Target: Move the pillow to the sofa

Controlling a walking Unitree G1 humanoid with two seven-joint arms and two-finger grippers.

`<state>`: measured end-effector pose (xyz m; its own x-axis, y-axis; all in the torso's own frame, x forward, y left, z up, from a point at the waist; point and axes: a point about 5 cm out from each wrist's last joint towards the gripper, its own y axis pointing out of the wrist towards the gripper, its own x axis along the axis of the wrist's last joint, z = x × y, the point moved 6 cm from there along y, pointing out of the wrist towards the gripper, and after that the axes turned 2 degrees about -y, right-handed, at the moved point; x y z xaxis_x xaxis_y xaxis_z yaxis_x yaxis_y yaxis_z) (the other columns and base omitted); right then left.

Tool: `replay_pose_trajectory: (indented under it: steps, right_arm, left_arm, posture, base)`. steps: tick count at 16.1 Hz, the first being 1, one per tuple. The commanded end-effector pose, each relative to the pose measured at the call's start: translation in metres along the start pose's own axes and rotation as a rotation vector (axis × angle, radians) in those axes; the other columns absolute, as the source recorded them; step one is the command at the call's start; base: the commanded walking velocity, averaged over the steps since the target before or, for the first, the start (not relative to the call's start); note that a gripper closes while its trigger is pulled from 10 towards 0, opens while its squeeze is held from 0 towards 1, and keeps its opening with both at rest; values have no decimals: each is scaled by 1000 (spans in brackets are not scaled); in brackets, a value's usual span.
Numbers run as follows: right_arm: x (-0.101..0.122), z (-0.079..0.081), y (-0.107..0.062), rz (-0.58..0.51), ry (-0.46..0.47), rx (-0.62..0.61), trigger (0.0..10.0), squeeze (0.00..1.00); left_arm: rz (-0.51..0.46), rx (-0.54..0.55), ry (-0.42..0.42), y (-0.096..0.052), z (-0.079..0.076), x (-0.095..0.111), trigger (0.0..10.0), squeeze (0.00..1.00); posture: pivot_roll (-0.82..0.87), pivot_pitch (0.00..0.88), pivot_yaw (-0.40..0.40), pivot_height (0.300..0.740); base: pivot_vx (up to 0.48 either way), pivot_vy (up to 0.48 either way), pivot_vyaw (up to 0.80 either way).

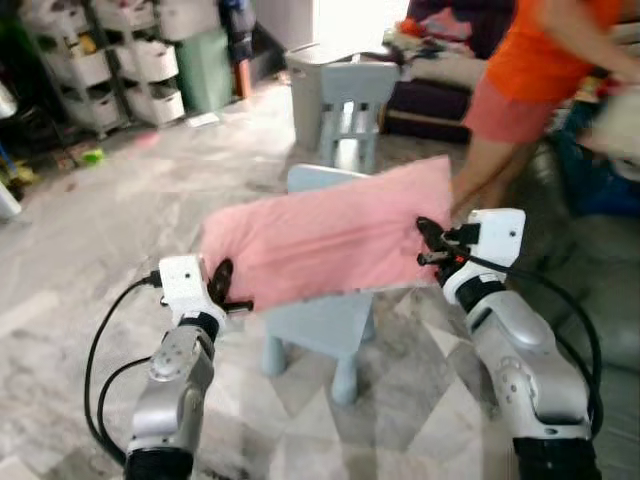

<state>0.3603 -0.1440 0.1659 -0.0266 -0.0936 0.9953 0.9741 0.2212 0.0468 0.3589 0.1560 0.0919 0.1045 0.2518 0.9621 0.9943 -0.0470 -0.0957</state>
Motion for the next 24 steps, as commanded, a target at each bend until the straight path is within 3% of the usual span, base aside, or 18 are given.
replay_pose_trajectory:
  steps: [1,21,24]
  right_arm:
    - [14,2,3,-40,-2,4,10000,0]
    - [11,3,4,-25,-12,0,10000,0]
    - [11,4,4,-31,-12,2,10000,0]
  left_arm:
    - [-2,27,-13,0,8,3,10000,0]
    - [58,14,-59,1,4,-7,10000,0]
    - [61,11,-57,0,4,-7,10000,0]
  posture:
    - [-165,0,-24,740]
    - [-172,0,-18,740]
    - [-173,0,-17,740]
  base:
    - [0,0,-800]
    - [0,13,-800]
    - [0,280,-219]
